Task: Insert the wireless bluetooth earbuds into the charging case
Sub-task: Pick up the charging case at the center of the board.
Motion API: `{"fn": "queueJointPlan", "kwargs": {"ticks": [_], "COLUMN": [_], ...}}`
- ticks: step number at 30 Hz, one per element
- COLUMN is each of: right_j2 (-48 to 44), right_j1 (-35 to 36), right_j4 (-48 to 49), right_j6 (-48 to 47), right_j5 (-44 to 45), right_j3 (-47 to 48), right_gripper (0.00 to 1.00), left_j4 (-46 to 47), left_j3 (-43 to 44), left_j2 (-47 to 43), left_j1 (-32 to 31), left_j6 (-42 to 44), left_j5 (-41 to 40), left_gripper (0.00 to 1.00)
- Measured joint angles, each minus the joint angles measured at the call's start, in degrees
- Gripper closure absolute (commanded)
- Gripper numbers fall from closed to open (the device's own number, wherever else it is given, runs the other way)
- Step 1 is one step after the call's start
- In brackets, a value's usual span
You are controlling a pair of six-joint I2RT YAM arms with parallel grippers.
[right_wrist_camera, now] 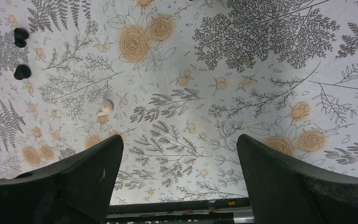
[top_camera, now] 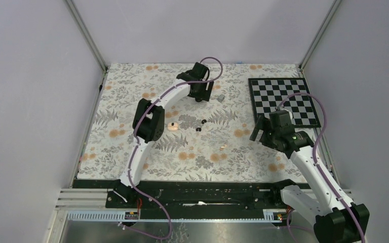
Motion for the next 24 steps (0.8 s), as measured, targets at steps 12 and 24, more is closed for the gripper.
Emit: {"fn": "queueJointPlan", "kwargs": {"ticks": [12,24], "right_j2": [1.2,4.1], "right_j1": [0.0,0.0], "right_j4": [-0.5,-0.3], "right_j6": [0.0,0.0], "right_j5": [0.2,0.2], "right_j3": [0.0,0.0], "right_gripper": [0.00,0.00], "left_j4": [-0.3,3.1], "left_j3": [6.7,6.7], "left_j2": [7.8,8.3], "left_j1": [-2.6,-2.3], "left_j6": [3.6,6.8], "left_j5": [-3.2,-4.2], "left_gripper": [0.27,0.27]}}
